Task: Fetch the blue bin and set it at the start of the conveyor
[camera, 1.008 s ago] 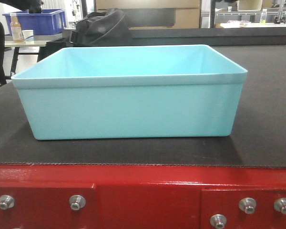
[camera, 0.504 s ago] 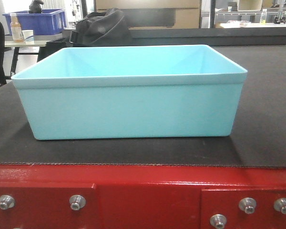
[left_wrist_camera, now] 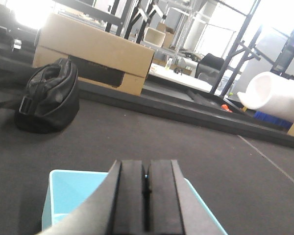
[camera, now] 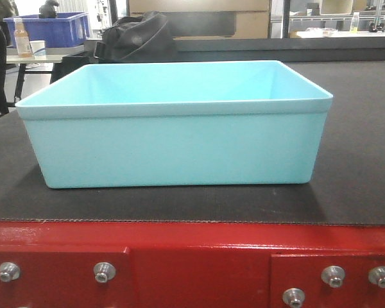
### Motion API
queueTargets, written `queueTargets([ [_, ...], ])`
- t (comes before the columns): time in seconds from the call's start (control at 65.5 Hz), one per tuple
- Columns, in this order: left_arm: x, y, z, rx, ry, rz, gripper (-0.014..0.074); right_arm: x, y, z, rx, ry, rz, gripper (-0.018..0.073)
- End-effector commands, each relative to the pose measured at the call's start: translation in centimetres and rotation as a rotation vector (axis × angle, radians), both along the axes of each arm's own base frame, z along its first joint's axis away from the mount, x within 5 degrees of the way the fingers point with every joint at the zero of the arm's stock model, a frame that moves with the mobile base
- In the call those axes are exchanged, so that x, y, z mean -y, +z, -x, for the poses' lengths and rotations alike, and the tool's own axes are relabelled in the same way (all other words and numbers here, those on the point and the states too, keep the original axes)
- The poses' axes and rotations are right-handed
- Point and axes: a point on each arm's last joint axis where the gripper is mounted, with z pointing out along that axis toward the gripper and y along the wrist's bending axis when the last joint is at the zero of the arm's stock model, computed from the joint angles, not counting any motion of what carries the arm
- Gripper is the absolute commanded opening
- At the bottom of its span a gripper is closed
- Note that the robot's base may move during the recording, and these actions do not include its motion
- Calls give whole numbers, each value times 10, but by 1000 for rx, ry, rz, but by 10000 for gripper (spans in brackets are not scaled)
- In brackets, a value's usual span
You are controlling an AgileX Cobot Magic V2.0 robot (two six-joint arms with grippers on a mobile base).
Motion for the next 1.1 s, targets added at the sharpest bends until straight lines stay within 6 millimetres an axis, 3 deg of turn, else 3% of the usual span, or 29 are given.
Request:
queueTargets([
  [0.0,0,3,3,30,-16,7,-111,-1,2,3,40,19,12,-163],
  [0.656,0,3,3,34,-17,7,-111,2,3,5,36,6,12,-163],
  [0.748,0,3,3,34,-17,7,-111,4,1,8,63,-12,98,-163],
  [0.916,0,3,3,34,-17,7,-111,20,-19,15,62,-129,307,-163],
  [1.084,0,3,3,34,-17,7,-111,42,-49,29,15,-285,304,-163],
])
